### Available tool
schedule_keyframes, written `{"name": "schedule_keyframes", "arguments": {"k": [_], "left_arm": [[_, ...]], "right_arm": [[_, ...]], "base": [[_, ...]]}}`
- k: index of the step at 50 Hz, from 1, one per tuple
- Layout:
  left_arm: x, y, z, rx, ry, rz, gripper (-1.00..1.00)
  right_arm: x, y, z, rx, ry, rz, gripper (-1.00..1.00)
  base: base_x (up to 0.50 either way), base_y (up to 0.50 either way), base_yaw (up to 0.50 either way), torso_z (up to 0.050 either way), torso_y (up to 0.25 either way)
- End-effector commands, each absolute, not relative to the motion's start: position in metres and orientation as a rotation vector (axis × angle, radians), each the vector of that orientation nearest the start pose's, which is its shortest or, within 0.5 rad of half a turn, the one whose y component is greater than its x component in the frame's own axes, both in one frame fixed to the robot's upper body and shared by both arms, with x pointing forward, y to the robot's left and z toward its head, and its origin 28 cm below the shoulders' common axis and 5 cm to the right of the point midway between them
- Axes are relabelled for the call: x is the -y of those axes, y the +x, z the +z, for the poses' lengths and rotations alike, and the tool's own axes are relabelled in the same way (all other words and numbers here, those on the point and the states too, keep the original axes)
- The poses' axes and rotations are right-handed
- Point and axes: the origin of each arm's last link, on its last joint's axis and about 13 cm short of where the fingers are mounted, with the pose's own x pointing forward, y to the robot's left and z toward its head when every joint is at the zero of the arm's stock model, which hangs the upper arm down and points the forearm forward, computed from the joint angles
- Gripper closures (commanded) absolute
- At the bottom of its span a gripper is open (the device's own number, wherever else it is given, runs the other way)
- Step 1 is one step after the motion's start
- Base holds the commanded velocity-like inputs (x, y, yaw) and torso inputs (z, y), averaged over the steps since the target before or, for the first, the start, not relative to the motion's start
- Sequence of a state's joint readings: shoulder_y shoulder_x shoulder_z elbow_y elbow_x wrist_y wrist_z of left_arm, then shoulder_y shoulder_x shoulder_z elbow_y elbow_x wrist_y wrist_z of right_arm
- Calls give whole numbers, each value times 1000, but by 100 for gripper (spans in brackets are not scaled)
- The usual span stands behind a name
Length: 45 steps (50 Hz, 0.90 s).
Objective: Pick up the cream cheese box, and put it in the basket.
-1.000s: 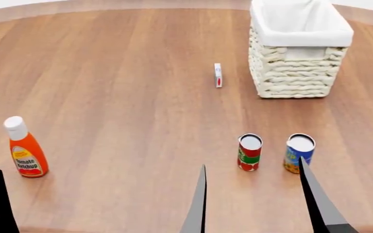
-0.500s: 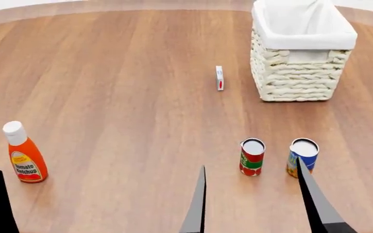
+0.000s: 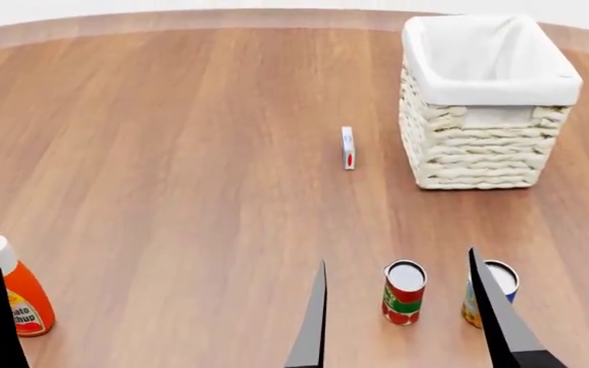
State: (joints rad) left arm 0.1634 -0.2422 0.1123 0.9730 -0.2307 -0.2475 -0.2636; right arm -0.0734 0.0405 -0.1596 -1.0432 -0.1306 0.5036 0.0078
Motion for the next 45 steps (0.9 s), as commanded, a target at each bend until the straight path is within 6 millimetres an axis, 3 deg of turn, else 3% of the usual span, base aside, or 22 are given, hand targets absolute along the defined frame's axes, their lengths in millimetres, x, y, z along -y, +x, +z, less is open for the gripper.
{"name": "schedule_keyframes", "arguments": {"k": [1, 45], "left_arm": [[-202, 137, 161, 502, -97, -64, -100], [-202, 137, 162, 503, -99, -58, -100]], "right_arm": [[83, 145, 171, 470, -84, 67, -100], [82, 145, 169, 468, -82, 71, -100]], "base": [[258, 0, 0, 0, 0], [251, 0, 0, 0, 0]]}}
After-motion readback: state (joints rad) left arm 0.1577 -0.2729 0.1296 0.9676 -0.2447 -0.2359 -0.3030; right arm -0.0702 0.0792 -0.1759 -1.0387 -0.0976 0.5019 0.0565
